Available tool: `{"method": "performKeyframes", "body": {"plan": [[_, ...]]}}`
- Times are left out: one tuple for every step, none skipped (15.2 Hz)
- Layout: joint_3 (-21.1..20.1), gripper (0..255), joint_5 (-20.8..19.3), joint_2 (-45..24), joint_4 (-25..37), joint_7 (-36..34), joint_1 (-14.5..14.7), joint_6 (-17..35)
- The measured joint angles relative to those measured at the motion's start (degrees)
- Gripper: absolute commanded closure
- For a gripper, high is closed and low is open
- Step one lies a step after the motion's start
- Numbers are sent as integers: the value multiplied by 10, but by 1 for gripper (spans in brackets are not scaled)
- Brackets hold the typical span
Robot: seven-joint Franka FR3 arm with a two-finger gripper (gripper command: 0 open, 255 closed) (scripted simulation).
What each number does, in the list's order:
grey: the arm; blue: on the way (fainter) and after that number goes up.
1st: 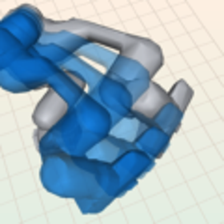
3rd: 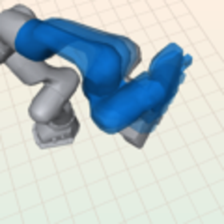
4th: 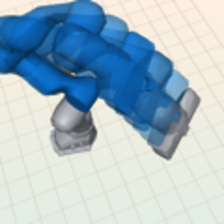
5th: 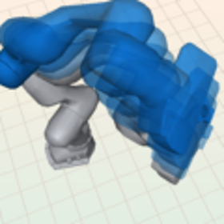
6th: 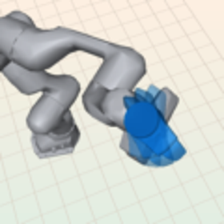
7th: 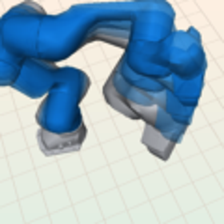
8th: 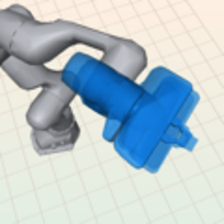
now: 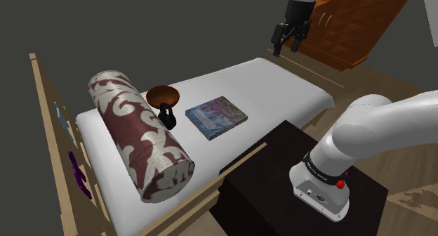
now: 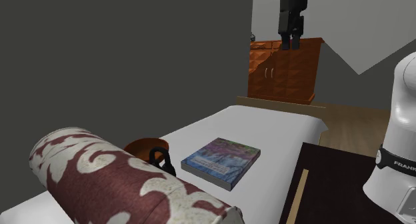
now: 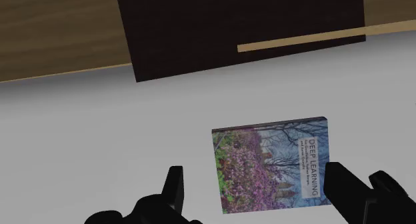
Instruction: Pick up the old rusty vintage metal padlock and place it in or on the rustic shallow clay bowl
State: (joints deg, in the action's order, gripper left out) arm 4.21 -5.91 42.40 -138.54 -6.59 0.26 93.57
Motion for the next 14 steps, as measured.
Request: {"method": "performKeyframes", "body": {"plan": [[0, 0, 0, 0, 0, 0, 0, 0], [-4, 0, 3, -2, -4, -6, 2, 7], [-10, 0, 6, -8, -9, -14, 4, 19], [-18, 0, 11, -18, -12, -25, 8, 33], [-27, 0, 16, -23, -21, -37, 12, 49], [-38, 0, 22, -34, -25, -51, 17, 66], [-47, 0, 27, -46, -27, -63, 21, 82], [-55, 0, 30, -57, -31, -74, 24, 98], [-63, 0, 34, -61, -36, -85, 27, 110], [-71, 0, 37, -74, -39, -97, 30, 127], [-81, 0, 40, -88, -41, -109, 33, 145], [-88, 0, 43, -96, -44, -120, 36, 159], [-100, 0, 47, -109, -48, -136, 41, 177], [-108, 0, 47, -129, -47, -147, 42, 199]]}}
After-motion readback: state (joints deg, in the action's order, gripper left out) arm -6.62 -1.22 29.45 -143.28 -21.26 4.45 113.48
